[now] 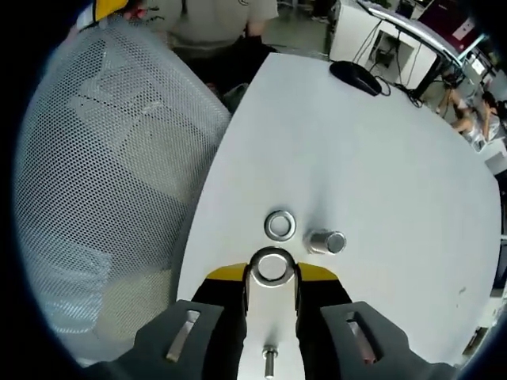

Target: Place the washer onto the threaded stud by aligning its center hole with the stud, sliding it down to the base, and recovering from edge contact or off-axis alignment until the washer reaches the visible bottom stop.

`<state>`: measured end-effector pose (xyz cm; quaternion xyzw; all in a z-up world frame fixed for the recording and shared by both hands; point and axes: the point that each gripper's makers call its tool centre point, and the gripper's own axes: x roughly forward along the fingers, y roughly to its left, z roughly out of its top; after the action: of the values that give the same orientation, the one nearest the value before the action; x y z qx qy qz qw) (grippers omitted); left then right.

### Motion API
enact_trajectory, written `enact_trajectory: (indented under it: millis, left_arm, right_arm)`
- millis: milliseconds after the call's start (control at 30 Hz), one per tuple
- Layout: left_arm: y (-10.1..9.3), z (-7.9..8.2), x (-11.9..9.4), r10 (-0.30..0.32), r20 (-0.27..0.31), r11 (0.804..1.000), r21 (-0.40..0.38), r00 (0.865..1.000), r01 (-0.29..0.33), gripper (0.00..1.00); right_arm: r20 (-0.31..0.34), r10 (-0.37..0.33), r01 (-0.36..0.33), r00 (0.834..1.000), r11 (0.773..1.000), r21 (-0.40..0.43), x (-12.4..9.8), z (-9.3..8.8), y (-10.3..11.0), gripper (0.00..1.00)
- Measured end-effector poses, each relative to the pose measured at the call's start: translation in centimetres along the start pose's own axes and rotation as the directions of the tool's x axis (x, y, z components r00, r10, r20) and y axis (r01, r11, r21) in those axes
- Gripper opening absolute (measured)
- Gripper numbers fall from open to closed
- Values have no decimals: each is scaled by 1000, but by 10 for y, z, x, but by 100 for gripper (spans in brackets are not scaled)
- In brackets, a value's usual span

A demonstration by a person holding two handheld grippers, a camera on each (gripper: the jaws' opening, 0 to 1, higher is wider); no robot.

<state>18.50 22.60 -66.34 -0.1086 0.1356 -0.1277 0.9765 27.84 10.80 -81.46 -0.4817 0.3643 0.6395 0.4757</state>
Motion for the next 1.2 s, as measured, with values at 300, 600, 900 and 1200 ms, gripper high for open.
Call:
enact_trajectory:
  millis: [300, 600, 900, 1200]
  left_arm:
    - [0, 1, 0, 0, 8, 1000, -4, 1000, 0, 22]
    - [0, 1, 0, 0, 6, 1000, -3, 1000, 0, 22]
    - [1, 1, 0, 1, 5, 1000, -3, 1000, -1, 22]
    - [1, 1, 1, 1, 4, 1000, -4, 1000, -1, 22]
  right_arm:
    - [11, -29, 29, 1000, 1000, -10, -7, 7, -10, 22]
    - [25, -83, 84, 996, 996, -33, -11, 16, -24, 22]
    - [17, -114, 115, 993, 991, -63, -3, 21, -32, 22]
    - [-8, -125, 124, 992, 990, -71, 2, 16, -43, 22]
